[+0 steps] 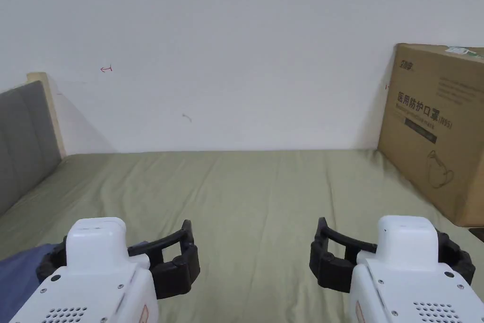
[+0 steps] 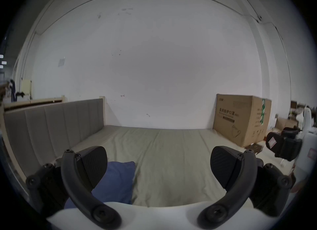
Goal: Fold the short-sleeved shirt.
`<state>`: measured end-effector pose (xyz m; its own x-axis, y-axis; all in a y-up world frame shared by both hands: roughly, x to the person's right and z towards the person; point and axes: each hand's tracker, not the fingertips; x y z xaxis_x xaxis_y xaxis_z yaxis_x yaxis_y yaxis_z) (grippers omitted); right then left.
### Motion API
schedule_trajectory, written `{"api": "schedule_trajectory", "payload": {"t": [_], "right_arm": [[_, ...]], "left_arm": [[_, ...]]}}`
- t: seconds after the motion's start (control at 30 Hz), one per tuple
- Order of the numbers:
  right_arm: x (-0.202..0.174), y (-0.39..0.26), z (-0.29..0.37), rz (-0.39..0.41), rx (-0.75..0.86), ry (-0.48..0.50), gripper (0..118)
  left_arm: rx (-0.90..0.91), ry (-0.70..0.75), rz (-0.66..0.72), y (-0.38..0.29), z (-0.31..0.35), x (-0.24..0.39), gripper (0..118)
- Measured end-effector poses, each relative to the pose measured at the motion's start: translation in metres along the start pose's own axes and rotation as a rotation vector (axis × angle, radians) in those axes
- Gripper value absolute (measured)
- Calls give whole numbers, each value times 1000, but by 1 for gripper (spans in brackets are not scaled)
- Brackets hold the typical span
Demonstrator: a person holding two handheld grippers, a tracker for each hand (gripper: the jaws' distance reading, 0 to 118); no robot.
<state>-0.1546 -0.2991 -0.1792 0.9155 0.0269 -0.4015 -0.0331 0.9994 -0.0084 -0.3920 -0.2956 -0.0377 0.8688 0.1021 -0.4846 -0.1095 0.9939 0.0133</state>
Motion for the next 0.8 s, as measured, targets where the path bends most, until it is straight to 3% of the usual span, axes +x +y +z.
{"api": "schedule_trajectory", "payload": {"t": [0.07, 0.13, 0.2, 0.3, 0.37, 0.4, 0.43, 0.47, 0.53, 0.63, 0.77, 0.8], "right_arm": [[-14, 8, 0, 140, 53, -30, 118], [-33, 12, -1, 335, 100, -53, 118], [-58, 8, -2, 587, 139, -103, 118], [-88, -23, -5, 1048, 175, -101, 118], [-98, -52, -7, 1316, 171, -66, 118], [-100, -65, -9, 1381, 172, -55, 118], [-101, -72, -10, 1385, 152, -28, 118], [-101, -75, -11, 1347, 101, 7, 118], [-94, -63, -14, 1127, 14, 45, 118], [-68, -23, -17, 666, -93, 90, 118], [-13, 3, -19, 42, -136, 117, 118], [-1, -2, -18, -66, -123, 119, 118]], "left_arm": [[1, -38, 146, -1, 0, -8, 118], [7, -92, 350, -5, -1, -22, 118], [28, -137, 622, -18, -4, -39, 118], [1, -162, 1004, -49, -11, -59, 118], [-45, -125, 1075, -66, -15, -64, 118], [-53, -106, 1065, -71, -15, -64, 118], [-61, -76, 1041, -75, -16, -64, 118], [-75, -47, 1014, -75, -16, -64, 118], [-73, -47, 950, -69, -19, -63, 118], [-33, -41, 615, -34, -19, -43, 118], [50, -9, 45, 1, -11, -2, 118], [43, -18, -44, 3, -10, 4, 118]]}}
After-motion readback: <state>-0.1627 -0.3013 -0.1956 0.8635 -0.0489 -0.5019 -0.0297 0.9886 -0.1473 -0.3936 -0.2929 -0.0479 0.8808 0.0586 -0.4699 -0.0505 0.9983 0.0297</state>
